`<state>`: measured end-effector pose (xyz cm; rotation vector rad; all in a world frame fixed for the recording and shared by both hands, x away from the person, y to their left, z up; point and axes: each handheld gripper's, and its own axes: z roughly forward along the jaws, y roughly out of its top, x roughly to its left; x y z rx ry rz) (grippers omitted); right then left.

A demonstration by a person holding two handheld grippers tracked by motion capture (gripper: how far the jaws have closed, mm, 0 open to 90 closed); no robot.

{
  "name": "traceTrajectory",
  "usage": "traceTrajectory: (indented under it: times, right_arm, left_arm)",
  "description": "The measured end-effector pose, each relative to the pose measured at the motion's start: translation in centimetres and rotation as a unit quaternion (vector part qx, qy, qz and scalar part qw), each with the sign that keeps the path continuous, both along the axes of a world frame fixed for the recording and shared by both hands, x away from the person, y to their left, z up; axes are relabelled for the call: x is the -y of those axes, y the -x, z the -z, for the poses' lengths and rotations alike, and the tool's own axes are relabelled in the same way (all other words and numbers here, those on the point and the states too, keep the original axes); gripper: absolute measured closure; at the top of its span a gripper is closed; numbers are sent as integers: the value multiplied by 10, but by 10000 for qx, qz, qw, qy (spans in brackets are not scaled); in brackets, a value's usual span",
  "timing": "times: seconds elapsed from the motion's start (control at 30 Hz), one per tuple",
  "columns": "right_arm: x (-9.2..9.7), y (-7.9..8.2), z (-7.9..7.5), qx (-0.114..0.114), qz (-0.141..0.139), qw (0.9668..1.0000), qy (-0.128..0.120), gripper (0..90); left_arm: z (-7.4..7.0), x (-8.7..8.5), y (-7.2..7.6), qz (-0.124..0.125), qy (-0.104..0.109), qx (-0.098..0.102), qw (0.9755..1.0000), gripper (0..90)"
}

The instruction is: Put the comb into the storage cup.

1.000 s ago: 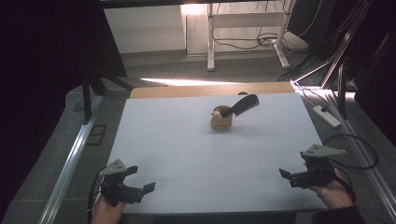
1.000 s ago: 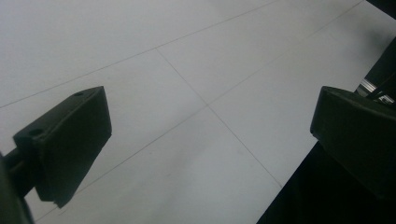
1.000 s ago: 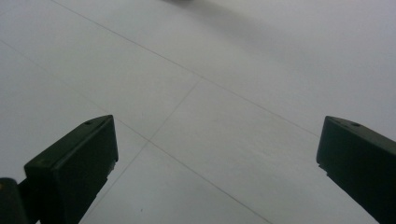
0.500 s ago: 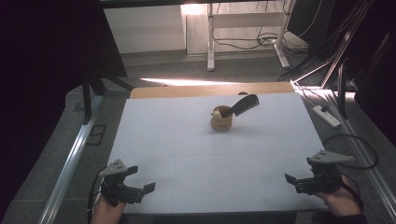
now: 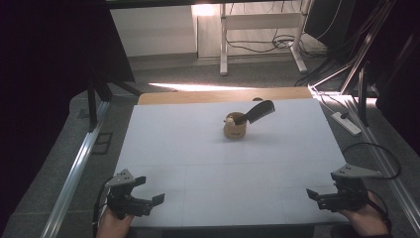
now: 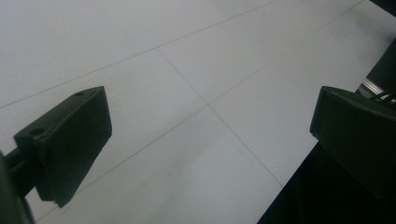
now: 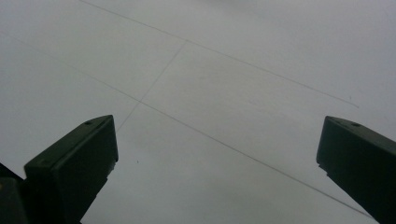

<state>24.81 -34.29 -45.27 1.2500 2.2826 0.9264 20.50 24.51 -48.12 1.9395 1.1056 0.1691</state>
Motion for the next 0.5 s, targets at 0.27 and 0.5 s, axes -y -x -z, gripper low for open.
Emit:
traceTrajectory:
  times: [0.27, 0.5]
  right_arm:
    - [4, 4, 1, -22, 173, 9998, 105, 0]
    - [5, 4, 2, -96, 313, 9993, 188, 0]
  left_arm:
    - [0, 0, 0, -6, -2, 0, 10000, 0]
    - [0, 0, 0, -12, -15, -7, 10000, 0]
